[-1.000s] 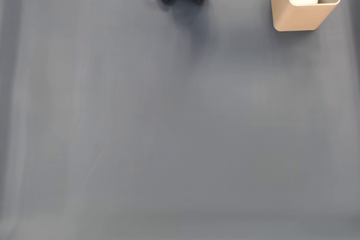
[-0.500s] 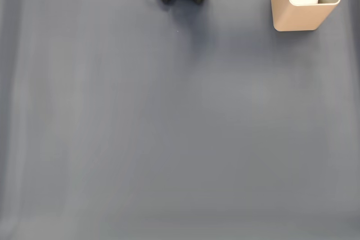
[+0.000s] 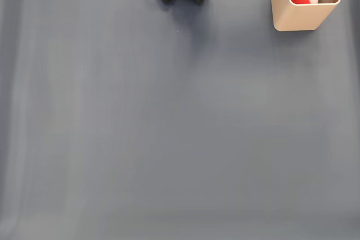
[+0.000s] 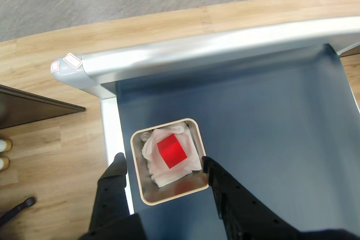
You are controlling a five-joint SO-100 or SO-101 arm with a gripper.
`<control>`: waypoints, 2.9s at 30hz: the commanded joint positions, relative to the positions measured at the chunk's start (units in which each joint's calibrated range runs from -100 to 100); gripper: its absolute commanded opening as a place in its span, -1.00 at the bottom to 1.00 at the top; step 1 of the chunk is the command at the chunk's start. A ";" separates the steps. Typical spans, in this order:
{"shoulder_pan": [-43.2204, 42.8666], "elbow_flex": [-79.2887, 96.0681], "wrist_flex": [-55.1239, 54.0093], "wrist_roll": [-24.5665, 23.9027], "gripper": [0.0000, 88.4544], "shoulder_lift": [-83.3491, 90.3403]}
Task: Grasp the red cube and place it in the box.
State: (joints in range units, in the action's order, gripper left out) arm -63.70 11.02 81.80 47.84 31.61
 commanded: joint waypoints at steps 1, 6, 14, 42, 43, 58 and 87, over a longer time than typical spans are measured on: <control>-0.59 0.10 -0.76 0.20 -0.23 2.53; -1.09 0.65 -0.76 0.20 -0.23 2.88; -1.37 0.74 -0.43 0.05 -0.23 2.88; -0.16 2.56 -0.60 -1.27 -0.82 3.92; 0.05 2.56 -0.51 -1.27 -0.88 4.00; 20.57 5.66 0.06 1.07 -1.00 5.82; 52.23 14.78 -6.01 1.12 -1.00 6.43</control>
State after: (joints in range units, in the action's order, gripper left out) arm -12.97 26.41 76.93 49.94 35.80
